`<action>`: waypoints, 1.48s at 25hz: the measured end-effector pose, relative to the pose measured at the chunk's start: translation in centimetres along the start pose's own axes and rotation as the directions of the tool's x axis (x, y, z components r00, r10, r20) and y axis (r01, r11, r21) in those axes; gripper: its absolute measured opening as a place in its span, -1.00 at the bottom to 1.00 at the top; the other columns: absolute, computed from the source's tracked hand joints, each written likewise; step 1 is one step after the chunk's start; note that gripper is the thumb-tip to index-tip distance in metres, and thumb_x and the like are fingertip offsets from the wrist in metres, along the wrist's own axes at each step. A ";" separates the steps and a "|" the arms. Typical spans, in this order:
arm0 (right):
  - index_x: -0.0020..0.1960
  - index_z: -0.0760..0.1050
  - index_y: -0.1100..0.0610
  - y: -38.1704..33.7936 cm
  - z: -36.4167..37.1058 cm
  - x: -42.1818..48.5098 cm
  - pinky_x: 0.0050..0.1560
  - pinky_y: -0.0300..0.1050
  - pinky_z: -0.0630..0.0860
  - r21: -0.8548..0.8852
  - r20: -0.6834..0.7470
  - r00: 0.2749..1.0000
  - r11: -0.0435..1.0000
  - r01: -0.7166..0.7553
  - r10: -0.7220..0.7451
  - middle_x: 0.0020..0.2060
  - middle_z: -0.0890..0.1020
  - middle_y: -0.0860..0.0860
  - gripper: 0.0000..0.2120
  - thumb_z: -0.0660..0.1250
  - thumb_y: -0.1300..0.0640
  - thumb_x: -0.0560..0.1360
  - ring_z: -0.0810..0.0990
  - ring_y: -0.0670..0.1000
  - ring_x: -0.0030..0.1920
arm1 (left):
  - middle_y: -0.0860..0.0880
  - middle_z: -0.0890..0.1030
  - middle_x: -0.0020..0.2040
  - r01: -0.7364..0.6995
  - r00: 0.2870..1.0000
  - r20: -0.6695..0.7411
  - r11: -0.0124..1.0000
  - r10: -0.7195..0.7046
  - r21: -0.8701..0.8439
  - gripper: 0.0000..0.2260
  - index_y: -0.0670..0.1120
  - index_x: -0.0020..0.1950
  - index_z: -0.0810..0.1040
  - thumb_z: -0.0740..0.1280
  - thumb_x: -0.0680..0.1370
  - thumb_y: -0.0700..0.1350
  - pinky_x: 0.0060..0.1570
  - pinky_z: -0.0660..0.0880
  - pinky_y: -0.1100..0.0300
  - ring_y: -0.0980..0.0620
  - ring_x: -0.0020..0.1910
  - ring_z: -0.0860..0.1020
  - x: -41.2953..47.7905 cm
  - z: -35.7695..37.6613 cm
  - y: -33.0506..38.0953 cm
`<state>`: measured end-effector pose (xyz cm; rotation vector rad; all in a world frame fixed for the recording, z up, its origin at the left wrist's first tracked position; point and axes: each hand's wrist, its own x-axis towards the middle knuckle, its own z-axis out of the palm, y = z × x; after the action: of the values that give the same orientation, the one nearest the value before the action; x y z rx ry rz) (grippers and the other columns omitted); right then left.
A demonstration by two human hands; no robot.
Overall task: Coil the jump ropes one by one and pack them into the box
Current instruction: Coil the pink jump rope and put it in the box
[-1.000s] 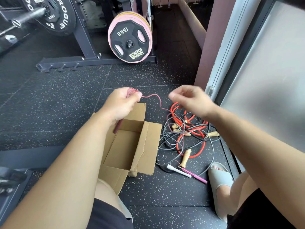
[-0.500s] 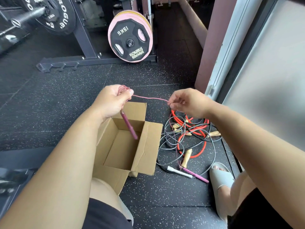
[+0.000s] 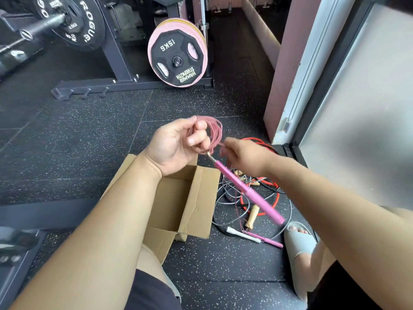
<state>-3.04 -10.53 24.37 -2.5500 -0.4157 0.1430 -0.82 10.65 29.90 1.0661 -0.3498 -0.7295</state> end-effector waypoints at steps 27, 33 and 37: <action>0.04 0.60 0.09 0.2 -4.7 -1.5 -0.37 -0.28 0.50 0.234 -0.242 0.967 0.963 0.134 -0.076 -0.30 0.64 -0.31 -0.82 0.28 0.31 0.60 0.55 -0.13 -0.41 | 0.05 0.40 -0.59 0.083 0.980 -0.170 0.562 0.105 0.823 -0.64 -0.16 -0.23 0.48 0.22 0.66 0.04 -0.20 0.49 0.07 -0.01 -0.48 0.43 0.8 0.1 -2.3; 0.01 0.60 0.17 2.9 -6.3 -1.8 -0.51 -0.19 0.45 0.508 -0.193 0.971 0.861 -0.024 0.141 -0.38 0.62 -0.03 -0.85 0.48 0.13 0.50 0.47 -0.01 -0.51 | 0.06 0.21 -0.64 -0.021 0.997 -0.059 0.886 0.055 0.463 -0.71 -0.11 -0.30 0.41 0.24 0.58 -0.03 -0.32 0.40 0.16 0.00 -0.56 0.32 -0.4 -0.5 -0.2; -0.05 0.59 0.15 3.3 -6.2 -2.0 -0.58 -0.32 0.20 0.790 -0.163 0.980 0.610 0.062 0.112 -0.52 0.46 -0.05 -0.70 0.55 0.01 0.32 0.29 -0.11 -0.59 | 0.13 0.27 -0.65 -0.028 0.993 0.120 0.986 0.008 0.167 -0.70 -0.03 -0.30 0.51 0.35 0.55 0.10 0.05 0.06 -0.12 0.06 -0.54 0.38 -0.8 -1.9 0.4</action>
<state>-2.93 -16.90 27.89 -1.6459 -0.1668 0.0590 -0.16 12.54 29.42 1.1795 -0.5306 -0.7593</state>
